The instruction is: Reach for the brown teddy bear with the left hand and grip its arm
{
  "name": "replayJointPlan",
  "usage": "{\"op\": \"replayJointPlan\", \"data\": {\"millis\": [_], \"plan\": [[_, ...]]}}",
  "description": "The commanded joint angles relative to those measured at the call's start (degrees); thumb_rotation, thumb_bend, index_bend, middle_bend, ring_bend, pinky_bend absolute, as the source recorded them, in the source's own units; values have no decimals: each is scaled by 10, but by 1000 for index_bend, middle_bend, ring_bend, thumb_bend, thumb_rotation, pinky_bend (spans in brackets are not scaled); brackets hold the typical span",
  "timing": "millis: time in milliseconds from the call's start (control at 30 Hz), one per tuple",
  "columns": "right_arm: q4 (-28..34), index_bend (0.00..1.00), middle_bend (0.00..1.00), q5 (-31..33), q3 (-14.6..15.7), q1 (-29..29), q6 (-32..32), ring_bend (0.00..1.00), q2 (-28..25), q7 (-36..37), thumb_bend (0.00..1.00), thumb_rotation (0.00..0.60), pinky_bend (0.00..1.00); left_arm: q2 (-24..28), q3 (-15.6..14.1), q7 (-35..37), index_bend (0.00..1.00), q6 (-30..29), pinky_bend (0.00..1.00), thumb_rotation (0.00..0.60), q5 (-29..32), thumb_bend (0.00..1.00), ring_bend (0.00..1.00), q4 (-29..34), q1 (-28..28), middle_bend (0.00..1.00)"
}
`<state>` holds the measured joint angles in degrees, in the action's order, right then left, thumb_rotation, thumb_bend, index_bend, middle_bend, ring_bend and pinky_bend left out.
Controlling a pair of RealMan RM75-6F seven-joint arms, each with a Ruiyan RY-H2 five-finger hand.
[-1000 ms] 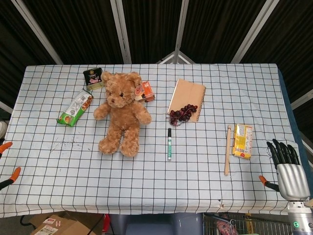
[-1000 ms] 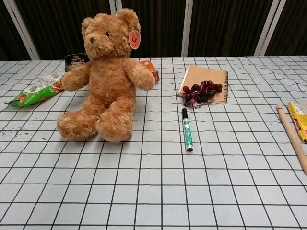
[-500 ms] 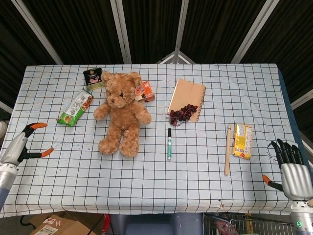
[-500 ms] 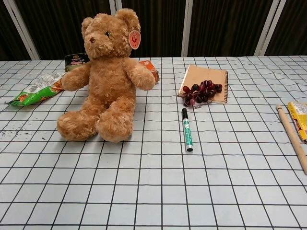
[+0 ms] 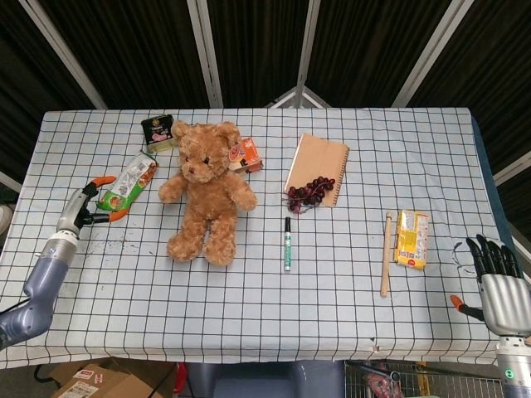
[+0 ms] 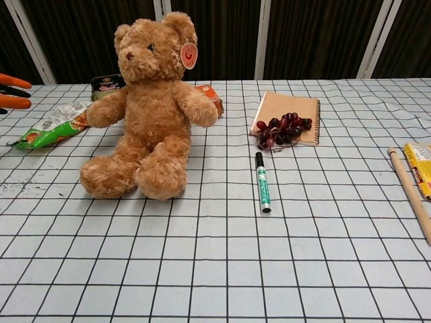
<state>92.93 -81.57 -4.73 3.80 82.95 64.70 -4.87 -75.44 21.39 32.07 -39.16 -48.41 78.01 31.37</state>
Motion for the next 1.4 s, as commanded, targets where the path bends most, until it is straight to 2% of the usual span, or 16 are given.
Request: {"op": "replayJointPlan", "data": {"millis": [33,333,733,967,1167,1400], "plan": [[-2,24,2,2,-1,2,-3,7,1,-1,172,600,0,-48,13,24,213,36,0,600,9,248,0,-63,28,147],[-5,24,2,9,-3,6,-9,7,5,-8,172,600,0,-110,26,55,226,73,0,600,-33,249,0,-145,61,208],[-3,23,2,10,-3,7,-10,7,4,-7,172,600,0,-138,32,55,240,82,0,600,-63,251,0,-160,83,253],[-5,24,2,9,-3,6,-9,7,3,-1,172,600,0,-153,31,31,300,74,0,600,-50,285,0,-161,96,333],[-4,23,2,5,-2,4,-4,7,0,4,171,600,0,-167,32,1,307,53,0,600,-29,300,0,-164,103,363],[-4,23,2,5,-1,4,-5,7,-1,10,172,600,0,-184,34,-33,341,36,0,600,1,416,0,-172,113,445]]}}
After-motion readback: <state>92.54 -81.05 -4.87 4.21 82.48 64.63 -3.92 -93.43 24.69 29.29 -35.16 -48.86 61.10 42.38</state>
